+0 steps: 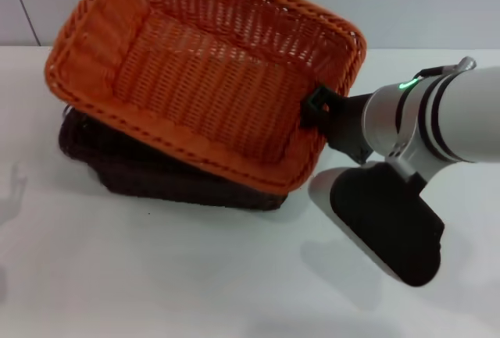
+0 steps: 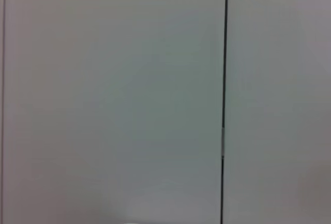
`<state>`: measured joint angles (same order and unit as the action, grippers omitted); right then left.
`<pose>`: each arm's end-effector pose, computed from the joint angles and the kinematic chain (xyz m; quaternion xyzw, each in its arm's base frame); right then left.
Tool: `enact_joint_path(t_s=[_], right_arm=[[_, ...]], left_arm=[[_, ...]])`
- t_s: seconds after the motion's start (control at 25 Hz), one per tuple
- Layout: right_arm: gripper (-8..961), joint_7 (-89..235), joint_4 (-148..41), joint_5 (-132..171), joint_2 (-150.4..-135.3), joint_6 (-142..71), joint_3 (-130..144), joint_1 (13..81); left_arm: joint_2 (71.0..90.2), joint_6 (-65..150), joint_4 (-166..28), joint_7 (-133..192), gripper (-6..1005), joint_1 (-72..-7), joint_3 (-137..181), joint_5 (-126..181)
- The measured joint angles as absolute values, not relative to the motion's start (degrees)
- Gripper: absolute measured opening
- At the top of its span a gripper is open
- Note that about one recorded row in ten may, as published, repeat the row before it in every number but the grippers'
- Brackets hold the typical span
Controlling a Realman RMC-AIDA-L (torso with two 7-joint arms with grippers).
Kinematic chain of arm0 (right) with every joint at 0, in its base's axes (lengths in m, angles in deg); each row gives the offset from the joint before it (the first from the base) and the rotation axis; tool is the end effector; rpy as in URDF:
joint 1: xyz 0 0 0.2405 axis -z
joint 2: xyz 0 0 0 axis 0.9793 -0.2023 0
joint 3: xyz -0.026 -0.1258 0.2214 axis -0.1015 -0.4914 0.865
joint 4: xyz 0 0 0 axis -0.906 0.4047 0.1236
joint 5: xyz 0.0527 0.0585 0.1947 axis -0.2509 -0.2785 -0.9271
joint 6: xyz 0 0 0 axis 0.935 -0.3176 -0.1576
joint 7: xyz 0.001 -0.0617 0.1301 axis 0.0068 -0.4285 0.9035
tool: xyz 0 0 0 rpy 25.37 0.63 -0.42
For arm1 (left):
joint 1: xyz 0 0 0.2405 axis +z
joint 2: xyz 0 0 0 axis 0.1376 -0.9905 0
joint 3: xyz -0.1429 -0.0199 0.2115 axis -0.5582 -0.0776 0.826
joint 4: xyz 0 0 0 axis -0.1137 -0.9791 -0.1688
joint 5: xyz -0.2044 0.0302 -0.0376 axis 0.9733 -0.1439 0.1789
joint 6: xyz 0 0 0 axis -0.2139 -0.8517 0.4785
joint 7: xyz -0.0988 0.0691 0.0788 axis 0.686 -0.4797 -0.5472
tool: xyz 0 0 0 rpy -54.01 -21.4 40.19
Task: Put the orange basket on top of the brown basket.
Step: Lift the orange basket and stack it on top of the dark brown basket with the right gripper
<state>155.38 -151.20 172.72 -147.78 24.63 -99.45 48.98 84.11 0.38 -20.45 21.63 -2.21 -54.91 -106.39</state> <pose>0.0801 0.3282 -0.0396 -0.7648 -0.5334 -0.3091 0.1870 -0.3632 0.2539 0.0288 -0.5865 -0.2985 -0.2380 0.7143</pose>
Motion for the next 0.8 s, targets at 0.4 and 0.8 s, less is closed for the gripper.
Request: enact_joint_path(t_s=[0.4,0.8], right_arm=[[138,158.0,-146.1,172.8,-147.09,17.4,-101.5,47.1],[377,161.3,-150.3,172.9,-146.80,19.0,-101.4,49.2]], left_arm=[[83.97,0.9,-20.4,21.6,793,-3.0,-54.2,-106.4],[83.73,3.2,-20.5,21.6,793,-4.4,-54.4,-106.4]])
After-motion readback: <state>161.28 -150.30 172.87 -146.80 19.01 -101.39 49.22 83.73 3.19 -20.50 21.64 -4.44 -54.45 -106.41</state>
